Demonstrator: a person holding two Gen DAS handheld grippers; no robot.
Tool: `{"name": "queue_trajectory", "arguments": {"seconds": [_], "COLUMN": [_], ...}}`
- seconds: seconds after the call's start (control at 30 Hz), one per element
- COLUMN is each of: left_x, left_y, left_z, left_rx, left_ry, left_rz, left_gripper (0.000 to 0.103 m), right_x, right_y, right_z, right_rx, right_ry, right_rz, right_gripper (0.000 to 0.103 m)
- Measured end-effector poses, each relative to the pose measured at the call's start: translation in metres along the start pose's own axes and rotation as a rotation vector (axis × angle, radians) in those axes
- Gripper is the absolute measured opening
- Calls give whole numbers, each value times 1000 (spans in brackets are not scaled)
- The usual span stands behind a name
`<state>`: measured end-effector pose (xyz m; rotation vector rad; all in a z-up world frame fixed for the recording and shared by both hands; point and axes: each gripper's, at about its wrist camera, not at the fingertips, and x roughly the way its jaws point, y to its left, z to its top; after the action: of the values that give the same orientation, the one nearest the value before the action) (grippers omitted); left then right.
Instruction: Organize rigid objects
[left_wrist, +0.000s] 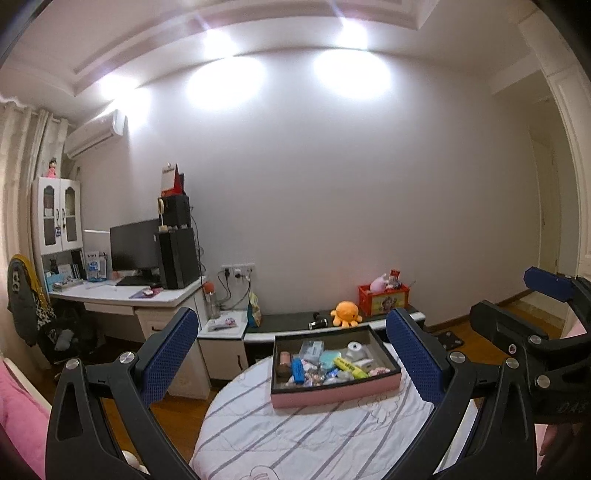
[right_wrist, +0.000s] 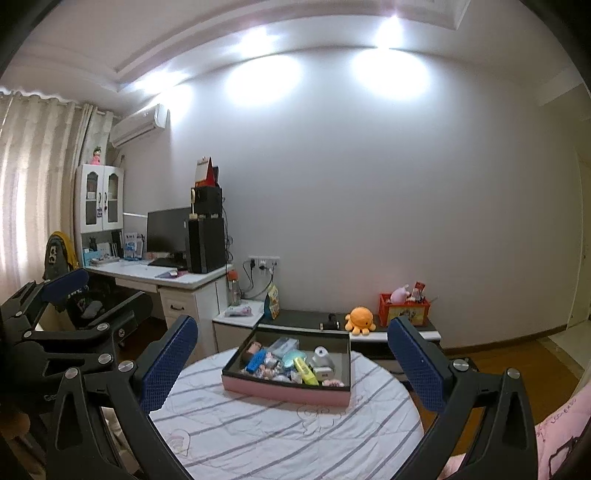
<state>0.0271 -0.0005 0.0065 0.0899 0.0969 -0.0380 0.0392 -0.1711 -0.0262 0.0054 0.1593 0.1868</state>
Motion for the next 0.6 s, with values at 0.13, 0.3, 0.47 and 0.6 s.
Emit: {"name": "queue_trajectory", "arguments": {"seconds": [0.13,0.3,0.47,0.6], "left_x": [-5,-8,-9,-8], "left_y": [2,2,1,3], "left_z": [4,6,6,6], "left_rx": [-1,0,3,-1], "left_ry": [-33,-62,-69,-65], "left_rz": [6,24,42,42], "left_gripper": [103,103,103,103], "right_x": [-4,-5,-5,-5], "right_y": [2,5,7,9], "right_z": [4,5,6,7], "right_rx": [-7,-13,-19,-24], "right_ry": [-28,-46,-49,-52], "right_rz": [-3,15,16,15], "right_gripper": [103,103,103,103]}}
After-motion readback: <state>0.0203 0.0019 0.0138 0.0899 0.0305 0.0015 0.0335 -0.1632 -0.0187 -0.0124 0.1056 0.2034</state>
